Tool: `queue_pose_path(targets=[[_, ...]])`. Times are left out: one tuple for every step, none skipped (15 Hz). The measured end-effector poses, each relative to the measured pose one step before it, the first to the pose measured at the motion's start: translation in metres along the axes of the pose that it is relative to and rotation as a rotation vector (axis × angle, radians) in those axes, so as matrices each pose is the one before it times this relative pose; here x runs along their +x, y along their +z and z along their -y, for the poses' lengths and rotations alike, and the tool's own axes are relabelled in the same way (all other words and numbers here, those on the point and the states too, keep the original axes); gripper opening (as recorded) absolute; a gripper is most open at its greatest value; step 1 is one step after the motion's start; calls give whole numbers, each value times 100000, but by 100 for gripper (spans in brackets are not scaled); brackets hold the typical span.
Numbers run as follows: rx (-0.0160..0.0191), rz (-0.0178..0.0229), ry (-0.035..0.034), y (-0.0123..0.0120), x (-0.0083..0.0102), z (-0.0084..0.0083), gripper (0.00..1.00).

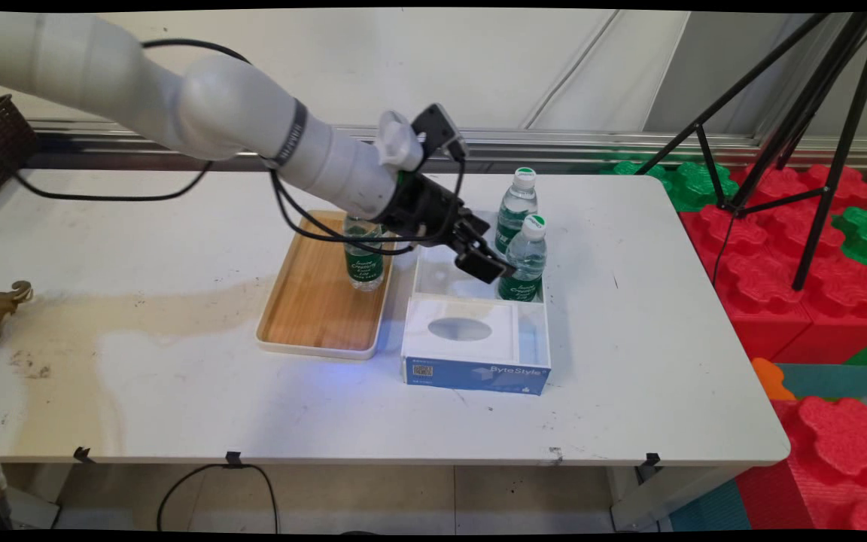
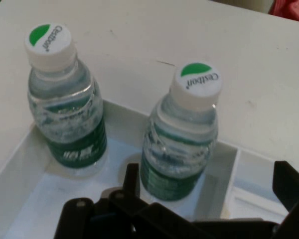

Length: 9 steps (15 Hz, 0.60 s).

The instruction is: Pick up the green bottle from the white box

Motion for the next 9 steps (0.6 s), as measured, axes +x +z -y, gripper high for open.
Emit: queue_pose_path(targets=[[-469, -730, 251, 748, 26, 192, 100], [-377, -653, 204, 589, 28, 156, 100], [-347, -567, 293, 598, 16, 166, 100], [-214, -443, 211, 462, 13, 148, 100], [-294, -592, 352, 675, 14, 213, 100], [-153, -369, 225, 439, 14, 154, 100], [-213, -469, 330, 629, -3, 221, 100], [-85, -377, 199, 485, -8, 188, 100], [-99, -333, 256, 478, -1, 188, 100]])
